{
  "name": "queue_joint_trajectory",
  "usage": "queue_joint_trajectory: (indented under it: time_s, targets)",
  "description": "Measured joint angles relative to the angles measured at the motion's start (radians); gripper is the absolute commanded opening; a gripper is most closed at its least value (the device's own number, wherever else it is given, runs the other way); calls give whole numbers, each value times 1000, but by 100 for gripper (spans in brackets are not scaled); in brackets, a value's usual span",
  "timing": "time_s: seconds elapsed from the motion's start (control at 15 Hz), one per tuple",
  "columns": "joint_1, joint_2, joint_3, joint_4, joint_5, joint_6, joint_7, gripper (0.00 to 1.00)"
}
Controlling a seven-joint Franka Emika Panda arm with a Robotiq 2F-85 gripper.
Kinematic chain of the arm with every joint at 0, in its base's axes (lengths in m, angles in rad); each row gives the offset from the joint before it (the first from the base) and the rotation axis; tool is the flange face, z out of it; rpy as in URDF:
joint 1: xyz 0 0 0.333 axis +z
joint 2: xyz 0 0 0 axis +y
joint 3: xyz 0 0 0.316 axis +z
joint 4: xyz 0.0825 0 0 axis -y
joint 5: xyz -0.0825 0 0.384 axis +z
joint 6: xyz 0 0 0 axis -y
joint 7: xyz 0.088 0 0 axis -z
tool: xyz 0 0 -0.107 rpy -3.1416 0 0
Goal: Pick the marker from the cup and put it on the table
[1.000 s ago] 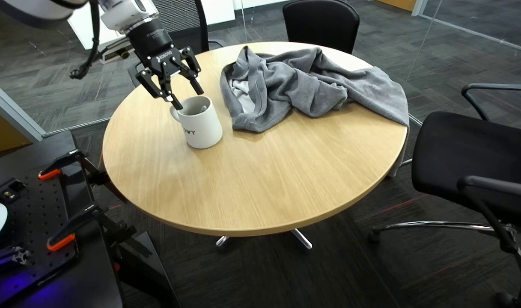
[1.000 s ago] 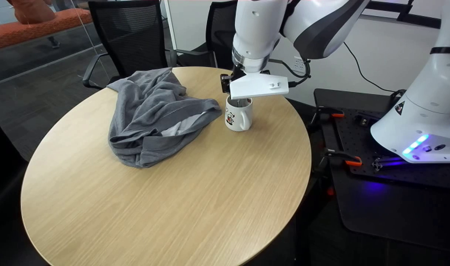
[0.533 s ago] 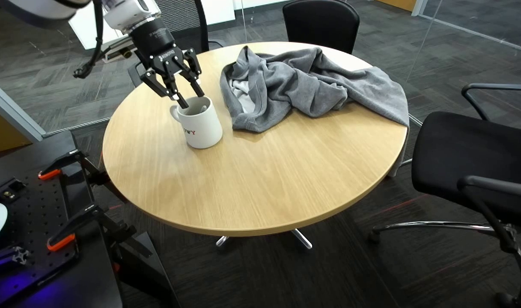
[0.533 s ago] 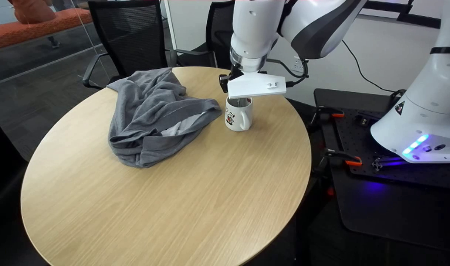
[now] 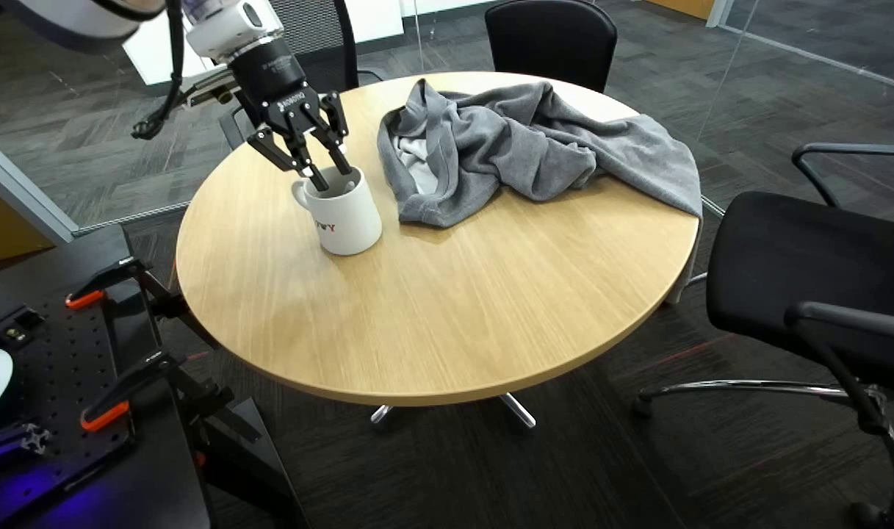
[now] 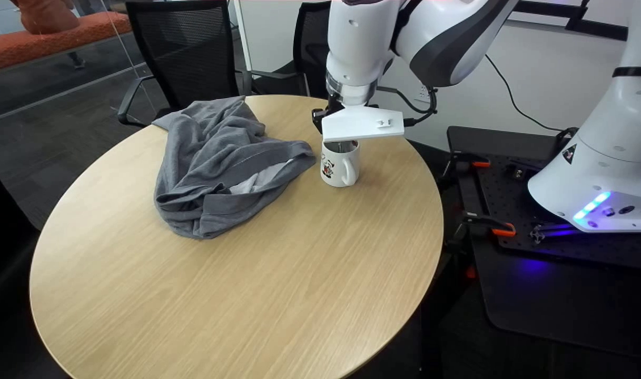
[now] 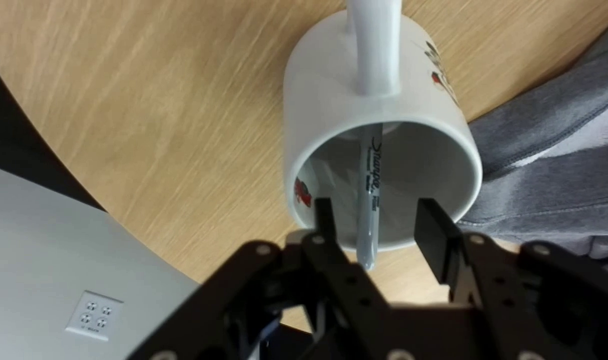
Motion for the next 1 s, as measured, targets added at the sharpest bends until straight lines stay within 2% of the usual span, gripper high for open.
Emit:
queue_joint_trajectory:
  time_s: [0.67, 0.73, 0.8, 0.93, 1.0]
  targets:
    - [0, 54, -23, 35, 40, 0, -2, 44]
    - [1, 60, -25, 40, 44, 0, -3, 38]
    - [1, 66, -27, 46, 46, 0, -3, 17]
    - [2, 78, -30, 56, 49, 1, -4, 11]
    - [4, 83, -31, 59, 49, 1, -4, 5]
